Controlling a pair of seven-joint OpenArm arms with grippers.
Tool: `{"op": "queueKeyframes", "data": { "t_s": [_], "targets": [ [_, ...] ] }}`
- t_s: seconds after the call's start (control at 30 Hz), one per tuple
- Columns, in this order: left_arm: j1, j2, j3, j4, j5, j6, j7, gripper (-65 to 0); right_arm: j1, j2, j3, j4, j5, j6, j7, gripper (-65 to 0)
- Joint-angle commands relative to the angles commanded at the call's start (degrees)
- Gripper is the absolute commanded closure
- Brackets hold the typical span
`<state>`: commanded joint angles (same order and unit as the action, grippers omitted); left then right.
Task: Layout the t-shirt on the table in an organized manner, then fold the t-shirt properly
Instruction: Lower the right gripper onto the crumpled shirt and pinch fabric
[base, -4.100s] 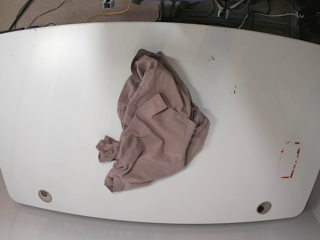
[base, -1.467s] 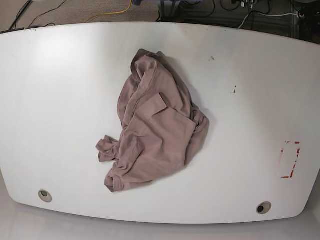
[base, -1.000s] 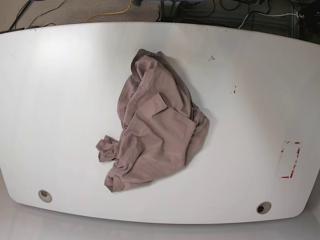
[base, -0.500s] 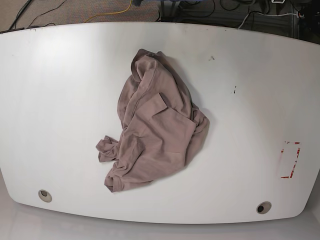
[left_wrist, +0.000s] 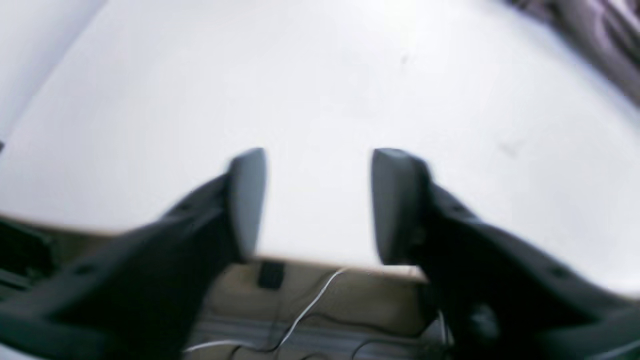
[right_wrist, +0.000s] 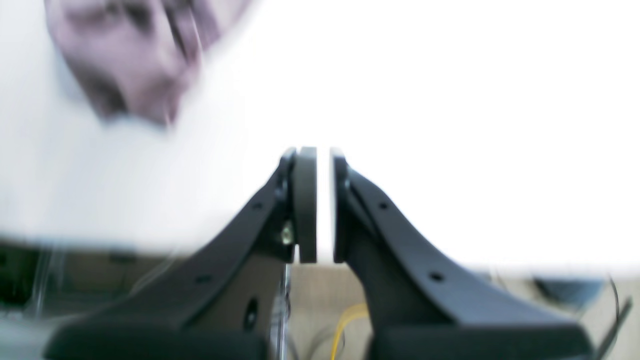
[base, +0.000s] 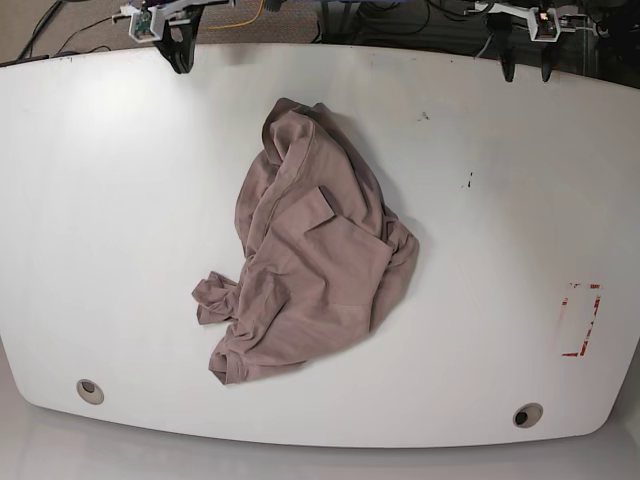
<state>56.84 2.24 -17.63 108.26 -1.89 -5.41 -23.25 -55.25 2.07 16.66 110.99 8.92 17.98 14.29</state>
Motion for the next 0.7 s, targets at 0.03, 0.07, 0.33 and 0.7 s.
{"op": "queueKeyframes", "data": {
  "t_s": [0.03, 0.07, 0.33, 0.7],
  "targets": [
    [-0.62, 0.0, 0.18, 0.0, 0.09, 0.0, 0.0, -43.2, 0.79, -0.09, 0.0, 0.26, 0.0, 0.0, -0.09, -4.1],
    [-1.76, 0.0, 0.79, 0.0, 0.09, 0.0, 0.0, -45.1, 2.02, -0.09, -0.88, 0.7, 0.0, 0.0, -0.79, -4.1],
    [-8.79, -0.26, 5.54, -0.18, 0.44, 0.0, 3.78, -45.7, 9.23, 0.26, -6.07, 3.87, -0.18, 0.0, -9.76, -4.9],
    [-15.03, -3.25, 8.62, 0.0, 0.35, 0.0, 10.73, -45.8, 22.15, 1.14, -14.77, 4.48, -0.18, -0.35, -20.13, -43.6]
  ]
}}
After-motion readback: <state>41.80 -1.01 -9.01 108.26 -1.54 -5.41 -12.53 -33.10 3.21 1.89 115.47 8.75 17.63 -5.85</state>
